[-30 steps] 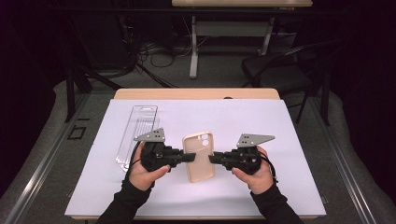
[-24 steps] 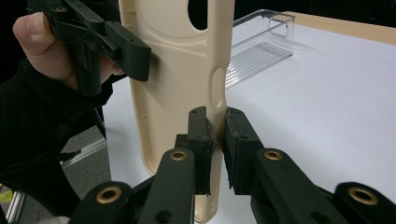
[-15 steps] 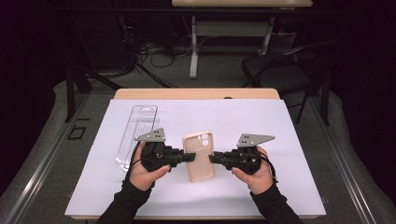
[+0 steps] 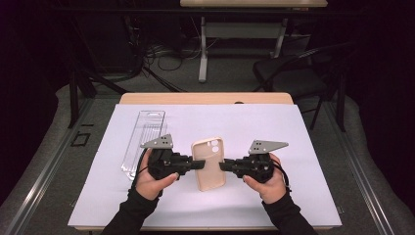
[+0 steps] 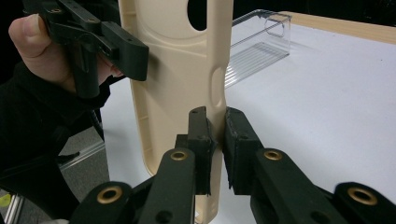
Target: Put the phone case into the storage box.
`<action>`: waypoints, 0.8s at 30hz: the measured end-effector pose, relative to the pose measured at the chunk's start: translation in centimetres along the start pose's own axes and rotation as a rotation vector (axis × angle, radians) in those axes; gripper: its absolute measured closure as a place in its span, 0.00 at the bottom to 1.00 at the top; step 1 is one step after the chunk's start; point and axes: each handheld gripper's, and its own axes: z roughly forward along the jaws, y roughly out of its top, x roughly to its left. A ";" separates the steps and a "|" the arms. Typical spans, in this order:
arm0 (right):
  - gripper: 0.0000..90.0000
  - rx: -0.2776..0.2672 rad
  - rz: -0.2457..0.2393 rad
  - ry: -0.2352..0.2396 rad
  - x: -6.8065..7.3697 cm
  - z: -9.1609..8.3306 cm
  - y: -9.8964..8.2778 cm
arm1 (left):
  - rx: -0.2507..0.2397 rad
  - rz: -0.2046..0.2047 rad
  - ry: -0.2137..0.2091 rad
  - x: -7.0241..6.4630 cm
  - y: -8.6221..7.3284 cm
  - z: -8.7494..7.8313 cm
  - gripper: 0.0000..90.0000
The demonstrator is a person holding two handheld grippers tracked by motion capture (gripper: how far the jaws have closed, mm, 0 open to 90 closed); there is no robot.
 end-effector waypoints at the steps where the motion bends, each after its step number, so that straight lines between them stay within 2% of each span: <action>1: 0.92 -0.001 0.001 -0.001 0.0 0.0 0.0 | 0.000 0.000 0.001 0.0 0.0 0.0 0.86; 9: 0.92 -0.007 0.002 -0.018 -0.2 -0.2 0.0 | -0.008 -0.007 0.011 0.1 0.0 0.0 0.78; 13: 0.92 -0.014 0.006 -0.031 -0.3 -0.4 0.0 | -0.007 -0.002 0.030 0.3 0.0 0.1 0.74; 22: 0.92 -0.011 0.013 -0.121 -1.0 -0.9 -0.1 | 0.018 -0.048 0.061 0.9 -0.1 0.4 0.70; 24: 0.92 -0.010 0.013 -0.130 -1.2 -1.0 -0.1 | 0.017 -0.041 0.083 0.9 -0.2 0.5 0.67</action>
